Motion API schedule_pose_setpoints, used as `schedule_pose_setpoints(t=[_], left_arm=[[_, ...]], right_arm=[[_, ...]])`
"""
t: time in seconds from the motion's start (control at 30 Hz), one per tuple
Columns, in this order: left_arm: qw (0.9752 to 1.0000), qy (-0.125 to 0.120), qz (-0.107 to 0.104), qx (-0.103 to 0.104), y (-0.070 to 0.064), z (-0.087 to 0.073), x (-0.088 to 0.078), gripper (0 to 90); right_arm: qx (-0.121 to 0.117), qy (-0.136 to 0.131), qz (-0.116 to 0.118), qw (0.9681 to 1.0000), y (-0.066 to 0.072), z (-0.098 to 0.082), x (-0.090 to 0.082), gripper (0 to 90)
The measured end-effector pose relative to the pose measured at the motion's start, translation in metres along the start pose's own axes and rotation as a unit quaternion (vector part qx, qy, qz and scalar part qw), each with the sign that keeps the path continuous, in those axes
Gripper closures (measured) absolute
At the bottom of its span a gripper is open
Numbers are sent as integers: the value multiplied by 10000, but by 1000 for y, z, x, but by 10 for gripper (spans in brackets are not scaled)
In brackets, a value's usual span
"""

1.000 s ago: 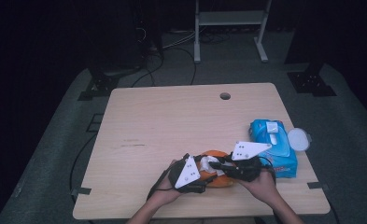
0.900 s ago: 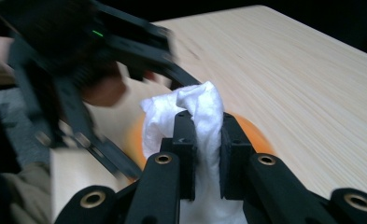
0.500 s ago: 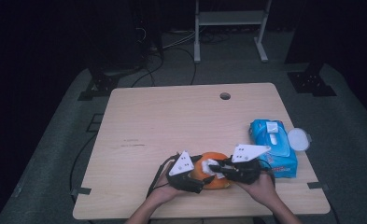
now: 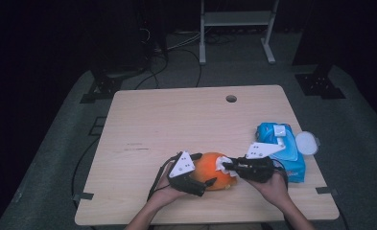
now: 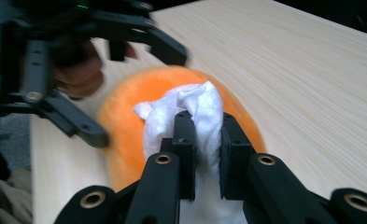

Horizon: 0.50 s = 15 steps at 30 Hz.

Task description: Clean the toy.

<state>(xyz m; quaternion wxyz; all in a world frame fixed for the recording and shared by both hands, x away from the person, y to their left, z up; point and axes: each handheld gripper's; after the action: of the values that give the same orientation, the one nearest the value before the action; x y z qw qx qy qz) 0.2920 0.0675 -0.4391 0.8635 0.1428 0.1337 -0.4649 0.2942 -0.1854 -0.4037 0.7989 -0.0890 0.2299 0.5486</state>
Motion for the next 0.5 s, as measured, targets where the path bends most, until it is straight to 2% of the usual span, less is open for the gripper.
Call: schedule_pose_setpoints(t=[0.07,0.13,0.2,0.23,0.27,0.37,0.4,0.47,0.5], left_arm=[[9998,95,-10,144,0,-3,0,136],[9997,206,-52,145,6,-5,-5,183],[9995,300,-77,-55,12,-7,-8,210],[9993,319,-81,-197,15,-8,-10,210],[9993,294,-84,-234,17,-9,-12,207],[10000,5,-12,-90,11,-3,-9,118],[10000,-43,-9,12,9,-1,-7,98],[9999,83,-2,132,6,0,-3,98],[9997,192,-35,121,6,-1,-2,125]], right_arm=[[-189,55,91,9998,9,3,7,788],[-281,121,69,9995,11,3,10,788],[-212,115,74,9997,7,2,9,788],[-181,134,17,9997,4,0,8,788],[-168,159,-62,9997,1,-2,7,788],[93,129,-118,9998,-9,-9,2,788],[101,106,-130,9998,-8,-8,2,788],[58,30,16,10000,-3,-4,4,787],[2,28,66,10000,0,-3,6,787]])
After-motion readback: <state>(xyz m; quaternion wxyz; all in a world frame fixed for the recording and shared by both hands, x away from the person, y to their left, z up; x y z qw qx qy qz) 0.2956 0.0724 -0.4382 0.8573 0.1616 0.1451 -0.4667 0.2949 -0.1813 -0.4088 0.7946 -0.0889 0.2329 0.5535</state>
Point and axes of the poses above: each handheld gripper's, and its own axes: x roughly forward along the jaws, z roughly out of its top, y roughly to its left, and after that the axes turned 7 degrees about z, right-handed
